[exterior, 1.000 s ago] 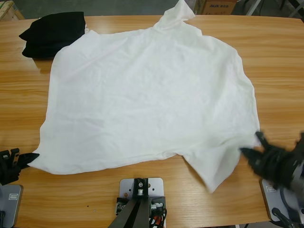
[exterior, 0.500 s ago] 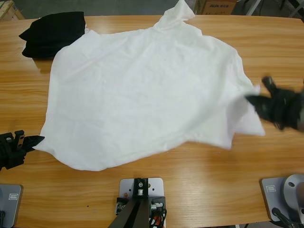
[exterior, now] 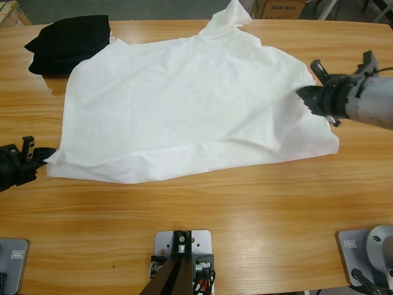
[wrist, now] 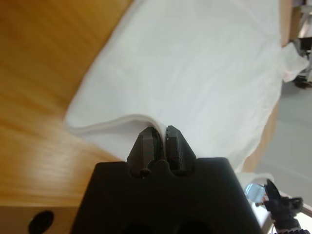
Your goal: Fold clothes
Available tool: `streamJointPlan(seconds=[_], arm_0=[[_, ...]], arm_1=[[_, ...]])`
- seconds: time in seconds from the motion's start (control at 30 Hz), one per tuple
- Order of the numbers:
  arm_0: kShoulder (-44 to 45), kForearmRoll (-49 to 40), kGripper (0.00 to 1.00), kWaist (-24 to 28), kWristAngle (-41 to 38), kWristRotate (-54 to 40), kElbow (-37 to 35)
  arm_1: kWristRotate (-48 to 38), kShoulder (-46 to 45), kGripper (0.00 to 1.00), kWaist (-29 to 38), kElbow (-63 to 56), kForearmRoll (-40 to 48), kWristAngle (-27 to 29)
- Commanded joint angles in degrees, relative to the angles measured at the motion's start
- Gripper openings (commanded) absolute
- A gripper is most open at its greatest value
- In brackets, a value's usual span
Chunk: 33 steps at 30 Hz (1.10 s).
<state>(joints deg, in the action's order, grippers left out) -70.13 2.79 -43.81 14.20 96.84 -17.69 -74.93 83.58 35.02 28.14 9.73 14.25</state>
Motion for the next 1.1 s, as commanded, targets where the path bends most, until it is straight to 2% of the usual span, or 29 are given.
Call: streamJointPlan(seconds=[0.03, 0.27, 0.67, 0.7, 0.73, 0.77, 0.8, 0.9, 1.0, 1.1], arm_0=[[-5.44, 5.38, 0.000, 5.84, -0.35, -6.54, -0.82], [-5.89, 5.38, 0.000, 12.17, -3.64, -9.95, -1.03], [-12.36, 7.85, 0.009, 12.71, -6.36, -9.91, -1.99], [-12.63, 8.00, 0.259, 13.06, -6.84, -10.21, -2.24], [-12.24, 8.02, 0.622, 13.56, -6.80, -11.94, -2.52], [-11.31, 8.00, 0.904, 14.33, -6.68, -14.13, -2.89], [-10.48, 7.93, 0.984, 15.54, -6.64, -16.45, -3.38], [-7.37, 7.93, 1.000, 18.57, -6.73, -22.62, -4.54], [-5.07, 7.27, 1.000, 18.85, -7.22, -27.07, -5.07], [-3.24, 2.80, 1.000, 18.79, -8.44, -29.41, -6.00]], arm_1=[[3.91, 5.20, 0.000, -5.11, 0.95, 3.54, -3.14], [4.17, 7.00, 0.000, -5.30, 1.71, 3.54, -3.68], [5.76, 10.21, 0.000, -5.58, 2.97, 5.03, -4.01], [5.76, 10.39, 0.000, -5.58, 2.97, 5.12, -4.10], [5.76, 10.51, 0.000, -5.58, 2.99, 5.16, -4.17], [5.76, 10.60, 0.000, -5.58, 2.97, 5.32, -4.37], [5.76, 10.71, 0.000, -5.58, 2.97, 5.39, -4.47], [5.76, 11.16, 0.000, -5.58, 2.90, 5.47, -4.45], [5.84, 11.41, 0.000, -5.58, 3.06, 5.47, -4.52], [5.93, 12.04, 0.000, -5.58, 3.15, 5.56, -4.66]])
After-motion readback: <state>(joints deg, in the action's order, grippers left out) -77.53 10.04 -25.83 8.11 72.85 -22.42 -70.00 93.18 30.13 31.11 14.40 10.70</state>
